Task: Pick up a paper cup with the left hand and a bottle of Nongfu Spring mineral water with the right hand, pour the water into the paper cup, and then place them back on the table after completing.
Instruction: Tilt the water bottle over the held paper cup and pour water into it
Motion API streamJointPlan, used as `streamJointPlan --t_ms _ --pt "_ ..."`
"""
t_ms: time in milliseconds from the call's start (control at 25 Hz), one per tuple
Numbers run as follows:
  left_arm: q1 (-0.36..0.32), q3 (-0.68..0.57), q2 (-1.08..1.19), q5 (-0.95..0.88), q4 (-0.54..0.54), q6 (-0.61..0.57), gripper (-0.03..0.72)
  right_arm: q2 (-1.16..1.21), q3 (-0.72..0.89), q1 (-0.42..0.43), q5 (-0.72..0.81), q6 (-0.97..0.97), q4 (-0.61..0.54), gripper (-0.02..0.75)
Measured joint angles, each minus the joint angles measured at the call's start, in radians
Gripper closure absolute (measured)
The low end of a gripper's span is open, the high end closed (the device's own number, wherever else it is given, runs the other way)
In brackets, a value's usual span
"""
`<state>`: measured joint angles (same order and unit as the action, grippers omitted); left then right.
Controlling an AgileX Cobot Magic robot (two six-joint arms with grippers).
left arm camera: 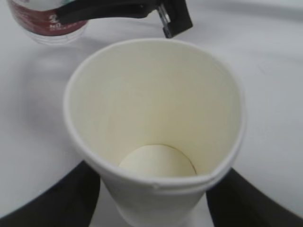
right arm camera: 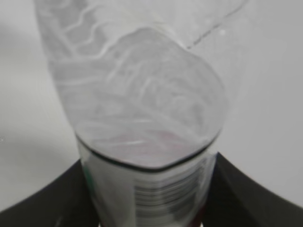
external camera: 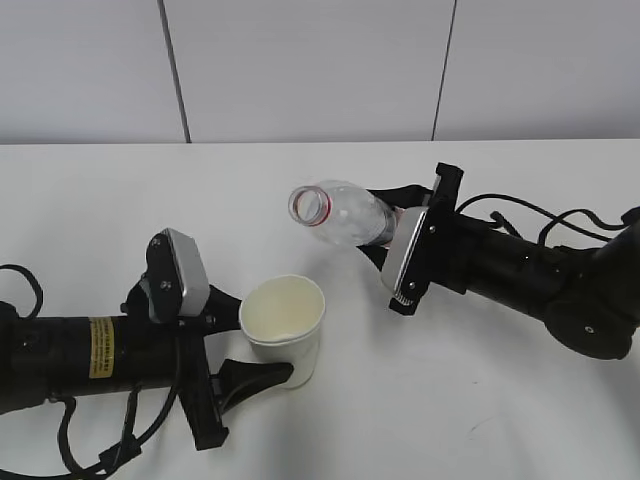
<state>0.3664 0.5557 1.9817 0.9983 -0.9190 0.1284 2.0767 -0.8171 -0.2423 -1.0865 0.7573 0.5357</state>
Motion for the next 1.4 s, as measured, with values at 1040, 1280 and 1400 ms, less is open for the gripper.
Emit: streamJointPlan --t_ms 1040,1280,1400 --pt "0.000 0.000 0.000 0.002 -0.055 0.000 0.255 0.000 -0.002 0.000 0.002 0.459 -0.053 0.349" --pt "0.000 0.000 0.000 0.002 -0.055 0.000 0.255 0.000 -0.002 0.000 0.002 0.511 -0.053 0.349" --pt "0.000 0.000 0.000 0.002 -0.055 0.000 0.255 0.000 -0.002 0.000 0.002 0.530 -0.053 0.350"
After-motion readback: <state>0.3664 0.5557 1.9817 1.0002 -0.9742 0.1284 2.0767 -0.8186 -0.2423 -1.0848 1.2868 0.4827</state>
